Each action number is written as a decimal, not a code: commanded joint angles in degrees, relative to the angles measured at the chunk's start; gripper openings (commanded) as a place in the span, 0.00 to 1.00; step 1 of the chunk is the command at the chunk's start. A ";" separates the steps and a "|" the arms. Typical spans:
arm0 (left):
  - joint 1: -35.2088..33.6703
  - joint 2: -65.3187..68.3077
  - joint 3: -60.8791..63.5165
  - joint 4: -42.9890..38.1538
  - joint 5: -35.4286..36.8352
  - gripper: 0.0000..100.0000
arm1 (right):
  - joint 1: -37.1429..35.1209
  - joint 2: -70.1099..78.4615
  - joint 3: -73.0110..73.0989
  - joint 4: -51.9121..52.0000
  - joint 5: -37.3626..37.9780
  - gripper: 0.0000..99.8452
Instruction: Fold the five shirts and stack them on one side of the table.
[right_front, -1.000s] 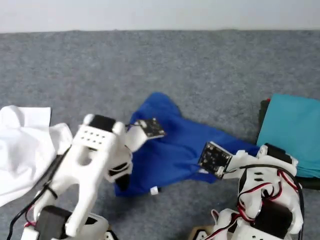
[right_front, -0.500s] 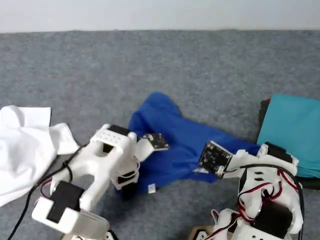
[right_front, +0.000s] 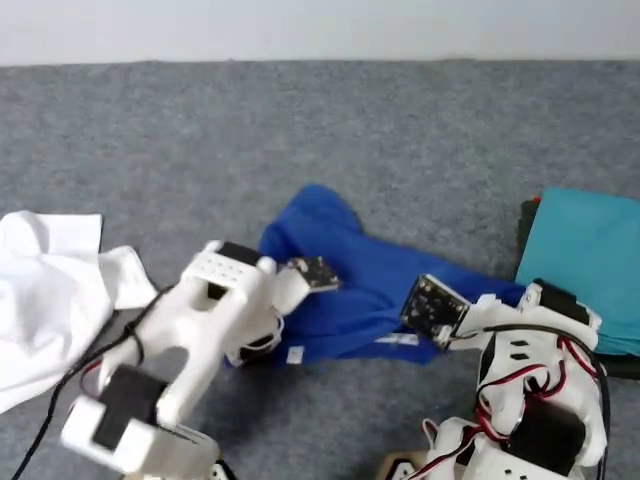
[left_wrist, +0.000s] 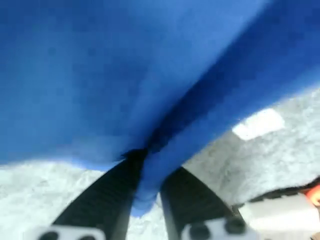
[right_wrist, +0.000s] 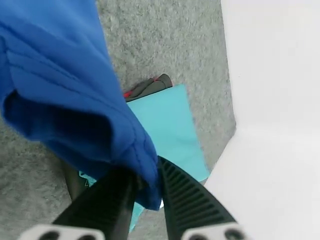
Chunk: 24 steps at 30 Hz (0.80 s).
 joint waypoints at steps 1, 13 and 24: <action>-0.35 -12.22 -5.41 7.38 0.70 0.01 | 0.48 1.63 -0.18 -0.66 -3.25 0.01; -22.42 -32.26 -29.67 16.79 0.62 0.02 | -6.81 1.71 -9.76 -0.57 -30.86 0.01; -28.40 -32.62 -51.47 13.71 2.90 0.02 | -12.53 17.36 -35.78 6.55 -48.00 0.01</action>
